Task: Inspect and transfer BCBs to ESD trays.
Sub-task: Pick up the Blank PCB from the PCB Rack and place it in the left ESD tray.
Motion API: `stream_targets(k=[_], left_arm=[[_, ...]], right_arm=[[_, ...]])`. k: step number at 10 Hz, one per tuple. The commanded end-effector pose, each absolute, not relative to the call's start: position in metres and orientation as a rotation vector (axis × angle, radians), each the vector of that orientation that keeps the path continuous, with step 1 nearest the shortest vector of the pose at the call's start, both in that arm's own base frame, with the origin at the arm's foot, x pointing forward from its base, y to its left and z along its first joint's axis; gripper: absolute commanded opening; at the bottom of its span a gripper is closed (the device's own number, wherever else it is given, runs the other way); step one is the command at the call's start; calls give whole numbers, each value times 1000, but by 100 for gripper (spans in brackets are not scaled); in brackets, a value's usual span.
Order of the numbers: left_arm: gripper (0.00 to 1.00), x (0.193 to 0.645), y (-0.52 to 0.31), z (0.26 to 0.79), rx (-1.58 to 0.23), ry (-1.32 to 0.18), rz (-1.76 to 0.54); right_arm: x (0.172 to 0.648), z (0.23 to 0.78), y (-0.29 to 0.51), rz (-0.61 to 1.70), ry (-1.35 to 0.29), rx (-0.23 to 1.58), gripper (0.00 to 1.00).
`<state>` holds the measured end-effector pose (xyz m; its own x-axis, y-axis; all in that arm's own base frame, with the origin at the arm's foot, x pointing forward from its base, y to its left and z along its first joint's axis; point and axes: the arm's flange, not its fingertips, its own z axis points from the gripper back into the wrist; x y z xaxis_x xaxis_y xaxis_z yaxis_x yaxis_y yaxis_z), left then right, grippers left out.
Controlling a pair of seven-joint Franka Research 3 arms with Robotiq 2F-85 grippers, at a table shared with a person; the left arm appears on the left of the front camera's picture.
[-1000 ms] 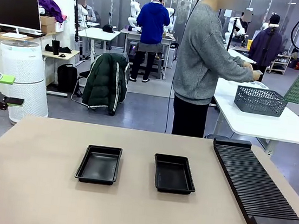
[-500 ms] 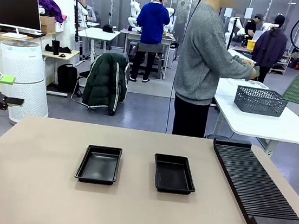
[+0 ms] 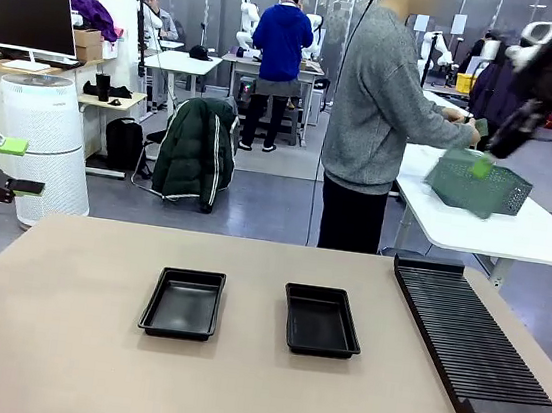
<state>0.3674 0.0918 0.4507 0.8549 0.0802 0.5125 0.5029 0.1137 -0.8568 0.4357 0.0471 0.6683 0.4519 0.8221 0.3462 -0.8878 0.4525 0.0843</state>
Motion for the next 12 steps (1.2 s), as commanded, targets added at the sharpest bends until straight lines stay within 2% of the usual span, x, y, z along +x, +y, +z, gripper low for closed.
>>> stream_targets(k=[1,5,7,10,12], left_arm=[[100,367,93,452,-1444,-498,-320],[100,367,93,452,-1444,-498,-320],[100,367,93,452,-1444,-498,-320],[100,367,93,452,-1444,-498,-320],[100,367,93,452,-1444,-498,-320]], right_arm=[[428,648,100,872,-319,328,2],[429,578,209,553,-296,501,2],[421,538,249,403,-231,584,2],[414,492,293,189,-192,667,2],[410,474,317,131,-198,690,2]])
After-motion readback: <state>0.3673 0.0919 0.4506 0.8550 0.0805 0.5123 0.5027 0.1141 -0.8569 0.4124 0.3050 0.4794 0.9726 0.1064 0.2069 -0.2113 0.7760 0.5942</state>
